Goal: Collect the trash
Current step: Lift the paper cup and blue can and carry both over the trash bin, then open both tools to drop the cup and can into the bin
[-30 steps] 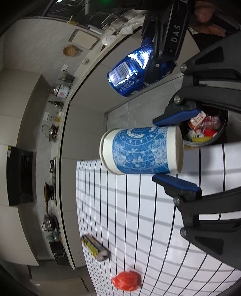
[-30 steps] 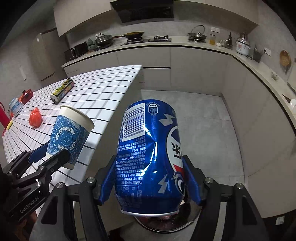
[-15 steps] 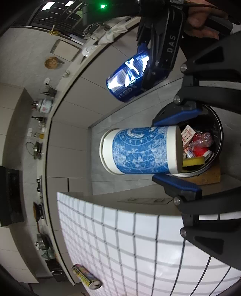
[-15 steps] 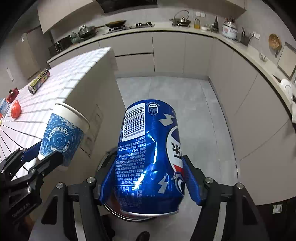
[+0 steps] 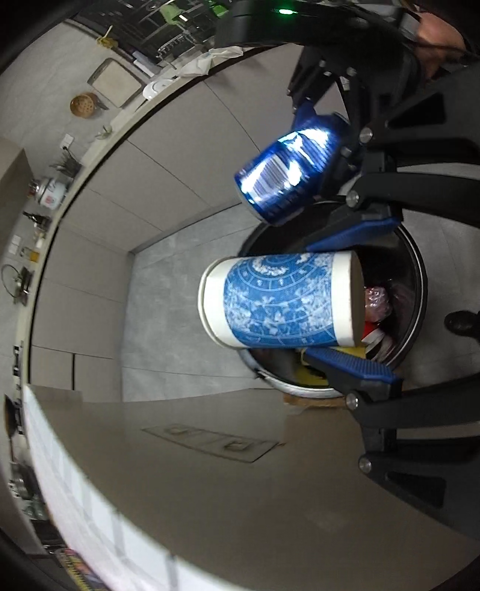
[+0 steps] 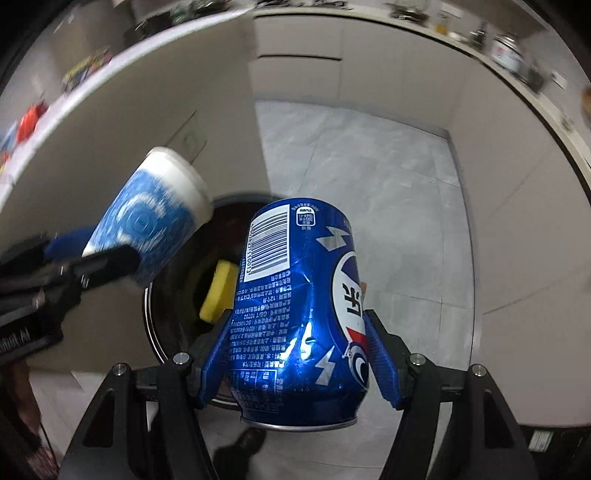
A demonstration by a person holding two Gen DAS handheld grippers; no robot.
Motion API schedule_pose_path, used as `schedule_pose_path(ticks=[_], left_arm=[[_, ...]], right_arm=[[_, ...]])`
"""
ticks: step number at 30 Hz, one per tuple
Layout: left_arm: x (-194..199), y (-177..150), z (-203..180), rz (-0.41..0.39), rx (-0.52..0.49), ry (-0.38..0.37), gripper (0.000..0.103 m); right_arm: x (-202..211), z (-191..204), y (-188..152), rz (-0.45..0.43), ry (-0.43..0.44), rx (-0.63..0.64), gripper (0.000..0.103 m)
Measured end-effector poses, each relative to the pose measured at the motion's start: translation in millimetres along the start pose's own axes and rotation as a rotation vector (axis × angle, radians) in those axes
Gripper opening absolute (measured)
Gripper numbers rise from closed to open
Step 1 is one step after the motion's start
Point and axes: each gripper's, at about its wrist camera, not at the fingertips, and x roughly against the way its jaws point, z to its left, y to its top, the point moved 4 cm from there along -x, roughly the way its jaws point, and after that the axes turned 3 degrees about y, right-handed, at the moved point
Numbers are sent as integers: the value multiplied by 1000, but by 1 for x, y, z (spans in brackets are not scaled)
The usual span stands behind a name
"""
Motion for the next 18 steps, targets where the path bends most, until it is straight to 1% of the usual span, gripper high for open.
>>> schedule_pose_path(ticks=[2, 4, 5, 6, 7, 8, 9, 12, 18], left_arm=[[-8, -2, 1, 15, 12, -3, 55], [-15, -4, -1, 45, 14, -27, 56], [-16, -4, 0, 52, 6, -14, 61], [-16, -3, 4, 47, 3, 19, 80], [-13, -2, 7, 24, 14, 51, 89], [-9, 0, 12, 1, 35, 53, 95], [-7, 2, 13, -8, 48, 52, 95], [-5, 2, 14, -8, 18, 88, 95], [0, 3, 5, -14, -15, 92, 95]], right_arm=[[-9, 2, -1, 15, 7, 31, 69], [-19, 6, -2, 30, 20, 67, 69], [-25, 9, -2, 39, 32, 99, 70], [-31, 10, -2, 42, 41, 131, 75], [-41, 11, -3, 57, 15, 157, 99], [-45, 9, -2, 62, 0, 163, 103], [-48, 8, -1, 57, 13, 159, 103], [-49, -4, 3, 54, 2, 100, 103], [-45, -8, 5, 55, 6, -9, 103]])
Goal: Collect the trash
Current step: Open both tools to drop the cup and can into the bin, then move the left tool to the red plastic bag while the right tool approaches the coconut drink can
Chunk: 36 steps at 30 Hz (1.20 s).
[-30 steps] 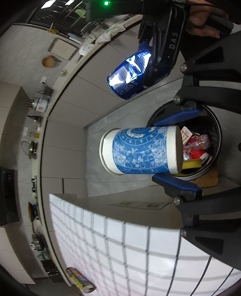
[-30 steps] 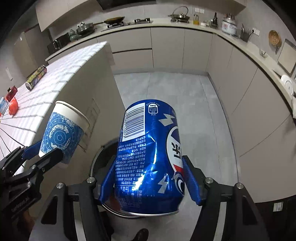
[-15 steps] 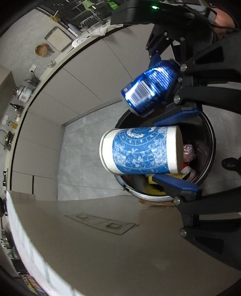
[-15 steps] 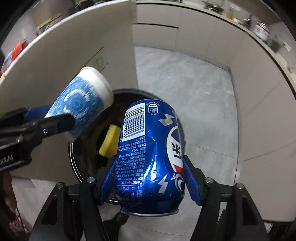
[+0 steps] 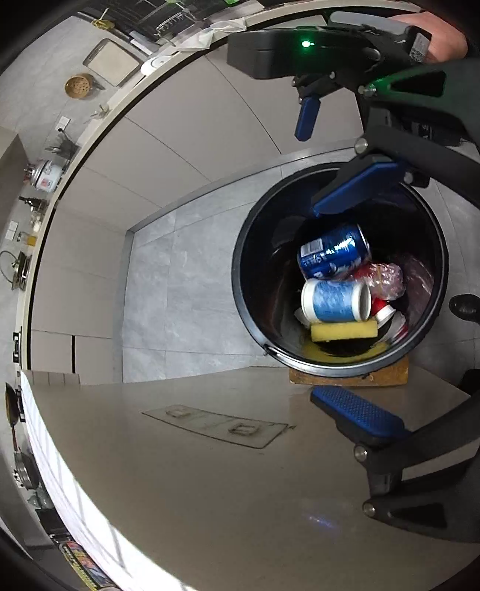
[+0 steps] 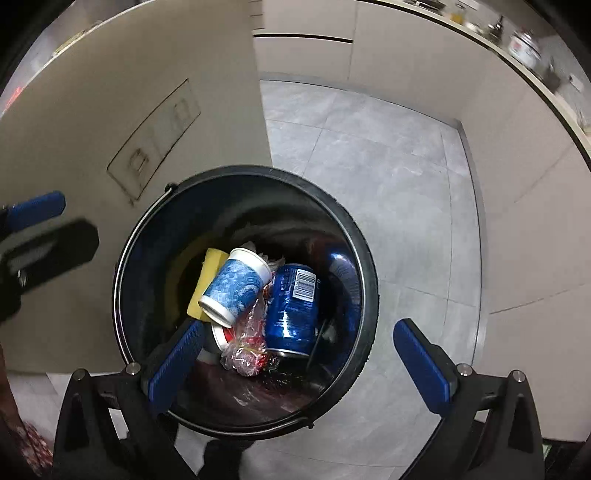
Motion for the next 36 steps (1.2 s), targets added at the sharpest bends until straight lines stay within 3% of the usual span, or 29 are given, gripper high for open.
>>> schedule_pose_path(ticks=[12, 24, 30, 36], left_arm=[[7, 17, -12, -31, -25, -18, 95], [63, 35, -21, -121, -36, -43, 95], [96, 49, -4, -176, -20, -34, 95], [127, 60, 48, -240, 44, 18, 95]], right_arm=[[34, -19, 17, -53, -23, -57, 103], [92, -18, 41, -154, -65, -110, 103], [129, 6, 65, -236, -70, -88, 103], [155, 46, 96, -301, -44, -63, 103]])
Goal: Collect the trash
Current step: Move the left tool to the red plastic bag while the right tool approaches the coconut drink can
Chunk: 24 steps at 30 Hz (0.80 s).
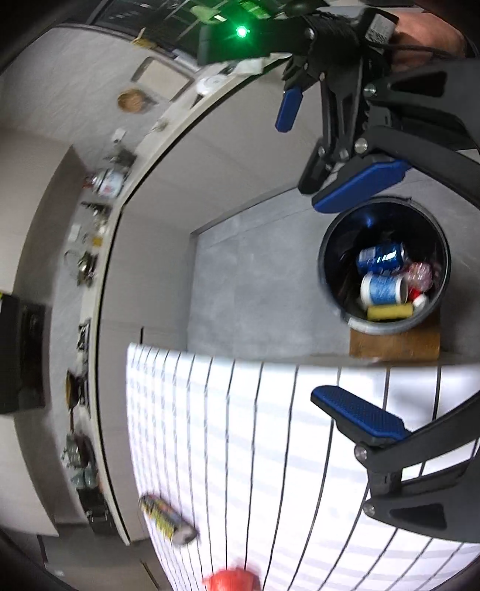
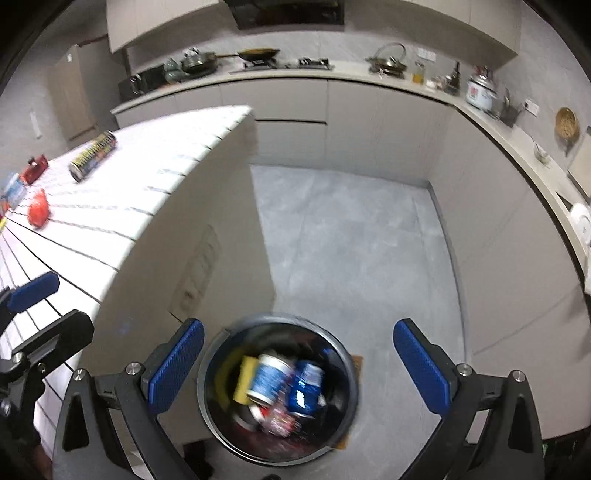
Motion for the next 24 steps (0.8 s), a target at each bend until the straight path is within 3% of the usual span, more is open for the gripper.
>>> schedule_pose_path(ticks=[14, 24], left_arm=[[18, 21, 203, -57, 209, 237, 95], [-19, 41, 325, -31, 310, 354, 95]], right_arm=[[-23, 141, 78, -43, 89, 42, 103], [-72, 242, 123, -22, 117, 93, 103]])
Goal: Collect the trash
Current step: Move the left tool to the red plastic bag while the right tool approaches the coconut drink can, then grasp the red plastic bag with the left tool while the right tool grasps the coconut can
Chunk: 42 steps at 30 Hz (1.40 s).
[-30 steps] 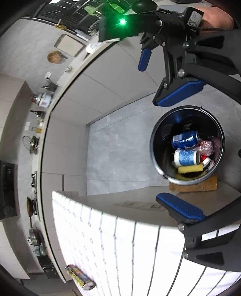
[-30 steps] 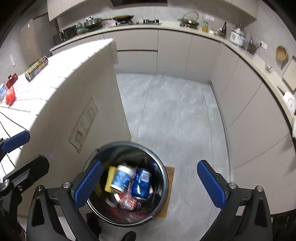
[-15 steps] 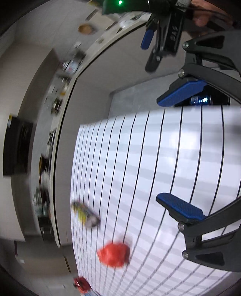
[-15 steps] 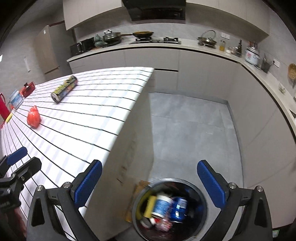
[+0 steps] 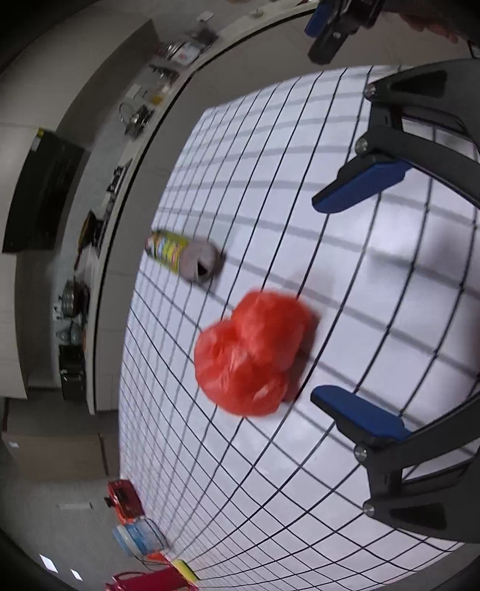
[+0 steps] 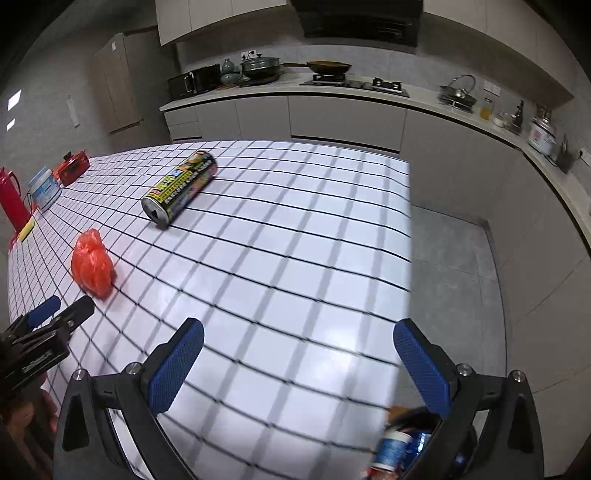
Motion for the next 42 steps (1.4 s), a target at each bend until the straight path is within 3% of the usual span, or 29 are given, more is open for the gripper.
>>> schedule_pose_path(ticks=[4, 10, 16, 23, 31, 36, 38, 40, 42], left_arm=[[-33, 17, 21, 46, 66, -4, 95], [-59, 31, 42, 72, 42, 2, 95], [-64, 41, 82, 70, 7, 18, 92], [-60, 48, 128, 61, 35, 18, 92], [-75, 63, 127, 68, 15, -30, 92], [-82, 72, 124, 64, -17, -39, 76], [-85, 76, 124, 67, -26, -39, 72], [-88, 80, 122, 73, -41, -38, 71], [-92, 82, 118, 79, -69, -29, 71]], right_arm=[[-24, 23, 21, 4, -3, -31, 103], [-53, 56, 52, 1, 0, -42, 103], [-77, 89, 81, -9, 29, -62, 103], [-111, 126, 109, -13, 88, -102, 103], [-155, 142, 133, 16, 64, -150, 103], [-177, 146, 142, 49, 43, -148, 103], [-184, 145, 144, 62, 44, -155, 98], [-191, 144, 144, 84, 40, -165, 80], [-197, 143, 144, 100, 46, -168, 72]])
